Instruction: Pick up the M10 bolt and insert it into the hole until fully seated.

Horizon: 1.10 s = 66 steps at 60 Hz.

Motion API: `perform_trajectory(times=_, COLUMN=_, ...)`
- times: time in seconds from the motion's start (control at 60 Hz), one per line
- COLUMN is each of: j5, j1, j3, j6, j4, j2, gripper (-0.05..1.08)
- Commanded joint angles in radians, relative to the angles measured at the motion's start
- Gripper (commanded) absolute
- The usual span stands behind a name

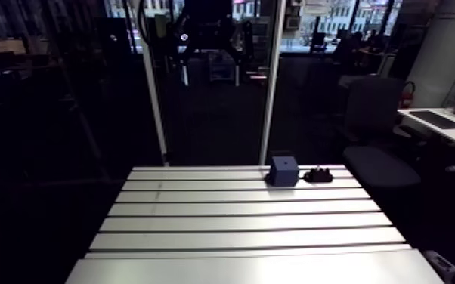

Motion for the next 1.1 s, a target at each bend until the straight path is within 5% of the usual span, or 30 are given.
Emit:
perform_trajectory(times=0.017, j5=0.006, j1=0.001, j3=0.0, j6=-0.001, j4=0.0, j2=0.001, gripper=0.01)
perform_trajectory(times=0.467, j5=-0.005, j1=-0.01, j3=-0.016, j6=-0.073, j4=-0.029, j2=0.016, gripper=0.01)
perform_trajectory(times=0.717, j5=0.0, j1=-0.12, j3=-0.049, j6=-0.243, j4=-0.095, j2=0.075, gripper=0.01)
perform_trajectory(times=0.85, j5=0.011, j1=-0.179, j3=-0.052, j6=-0.293, j4=-0.121, j2=0.105, gripper=0.01)
perform_trajectory(times=0.95, j5=0.046, j1=-0.206, j3=-0.053, j6=-0.303, j4=-0.172, j2=0.139, gripper=0.01)
perform_trajectory(times=1.1, j5=0.049, j1=-0.251, j3=-0.039, j6=-0.34, j4=-0.247, j2=0.157, gripper=0.01)
